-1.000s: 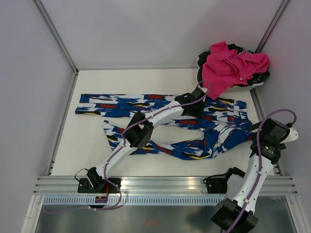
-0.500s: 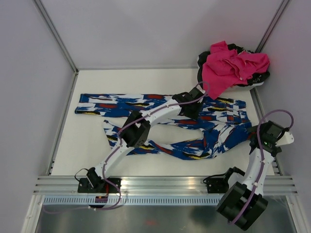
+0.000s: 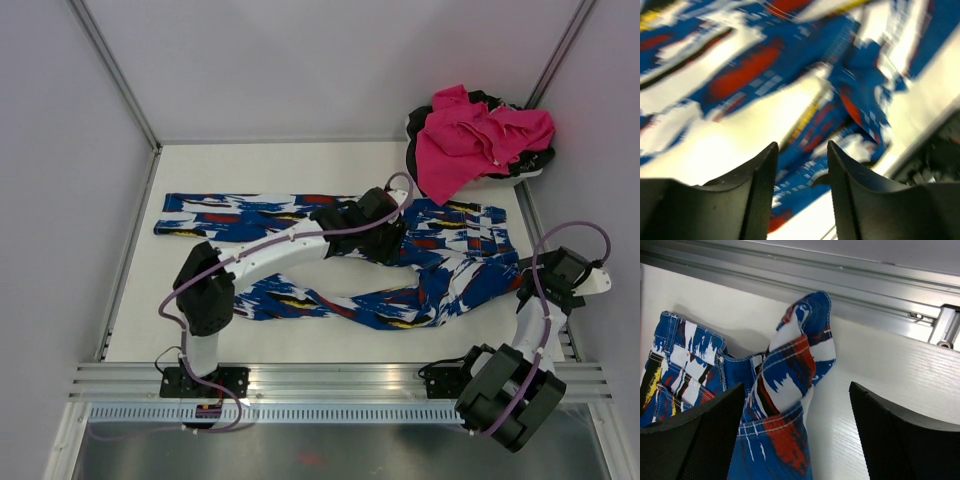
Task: Fold and stack the trousers
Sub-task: Flatten the trousers out
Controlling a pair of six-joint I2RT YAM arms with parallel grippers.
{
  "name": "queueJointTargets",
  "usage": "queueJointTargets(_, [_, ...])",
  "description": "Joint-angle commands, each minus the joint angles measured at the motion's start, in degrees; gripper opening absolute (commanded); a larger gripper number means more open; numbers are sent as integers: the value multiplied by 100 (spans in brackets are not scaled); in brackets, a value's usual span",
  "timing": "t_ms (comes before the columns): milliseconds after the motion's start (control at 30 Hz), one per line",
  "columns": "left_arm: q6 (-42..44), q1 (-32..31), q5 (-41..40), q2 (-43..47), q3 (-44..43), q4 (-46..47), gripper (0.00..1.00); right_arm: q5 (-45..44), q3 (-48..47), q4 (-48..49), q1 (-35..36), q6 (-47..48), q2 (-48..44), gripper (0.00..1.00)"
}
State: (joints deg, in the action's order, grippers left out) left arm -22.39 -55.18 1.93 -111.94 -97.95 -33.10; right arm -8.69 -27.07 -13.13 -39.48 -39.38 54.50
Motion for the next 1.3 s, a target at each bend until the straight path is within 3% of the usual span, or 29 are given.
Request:
queueJointTargets(0, [174, -388, 237, 409, 916, 760, 53, 514, -413, 398, -77, 132, 166, 88])
queueJointTargets(33, [148, -432, 298, 419, 1084, 875, 54, 717, -457, 442, -77, 141, 140, 81])
queueJointTargets(167, [138, -791, 343, 261, 1568, 1156, 56, 1448, -807, 461, -77, 245, -141, 72])
queueJointTargets(200, [191, -888, 343, 269, 1647, 1253, 57, 1562, -922, 373, -77, 324, -211, 67])
queueJointTargets(267, [367, -1186, 369, 304, 1866, 1498, 59, 2001, -1246, 223, -77, 517, -186, 46])
queueJointTargets(367, [403, -1442, 413, 165, 1955, 1930, 62, 2660, -1537, 91, -77, 606, -124, 35])
queueJointTargets(567, [323, -1584, 326, -231, 1920, 2115, 67, 3092, -1372, 161, -68, 448, -264, 34])
queueJointTargets(700, [429, -1619, -166, -530, 1789, 1887, 69, 3128, -1213, 231, -68, 457, -264, 34])
queueJointTargets(733, [437, -1619, -515, -774, 1553, 1599, 66, 3128, -1213, 231, -77, 474, -256, 34])
queueJointTargets(833, [332, -1610, -886, -1214, 1000, 879, 28, 3163, -1274, 205, -68, 501, -221, 34])
queueJointTargets(867, [306, -1601, -914, -1234, 928, 736, 8, 3189, -1309, 188, -68, 510, -177, 34])
queueJointTargets(900, [219, -1601, -949, -1181, 918, 622, 2, 3207, -1327, 161, -77, 527, -177, 34])
queueJointTargets(1267, [-292, -1268, -387, 1971, 2780, 41, 2, 3382, -1283, 65, -7, 703, -212, 35])
